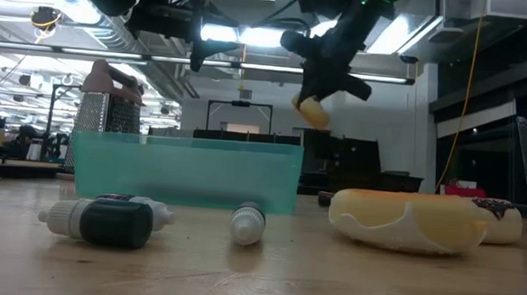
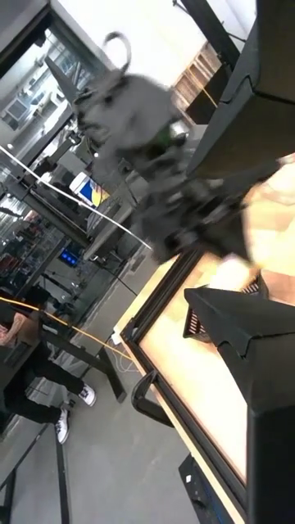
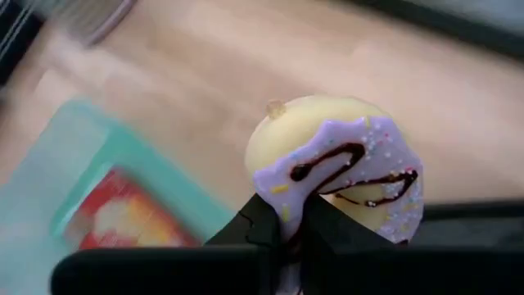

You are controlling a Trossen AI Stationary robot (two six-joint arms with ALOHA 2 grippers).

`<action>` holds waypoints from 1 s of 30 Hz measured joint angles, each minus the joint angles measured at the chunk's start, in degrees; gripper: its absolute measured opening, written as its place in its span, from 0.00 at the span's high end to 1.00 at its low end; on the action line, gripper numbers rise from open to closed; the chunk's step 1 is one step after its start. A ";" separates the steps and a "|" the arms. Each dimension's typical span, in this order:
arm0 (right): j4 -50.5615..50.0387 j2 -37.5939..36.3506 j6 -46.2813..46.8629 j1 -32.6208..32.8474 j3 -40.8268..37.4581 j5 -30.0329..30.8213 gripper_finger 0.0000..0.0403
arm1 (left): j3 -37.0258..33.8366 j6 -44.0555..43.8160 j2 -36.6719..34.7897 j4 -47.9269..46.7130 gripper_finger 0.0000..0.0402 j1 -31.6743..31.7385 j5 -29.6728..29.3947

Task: Pick & Place Food Item
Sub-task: Put the purple donut into the black bin

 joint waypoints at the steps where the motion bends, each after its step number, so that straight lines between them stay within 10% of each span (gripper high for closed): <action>1: -1.07 0.00 -0.91 -1.34 0.85 0.14 0.93 | 0.00 -0.02 -0.01 0.00 0.44 -0.02 0.00; 30: -19.52 -0.02 -10.05 -11.42 -3.78 -3.13 0.95 | 0.00 1.11 0.00 -0.08 0.44 -0.02 -0.42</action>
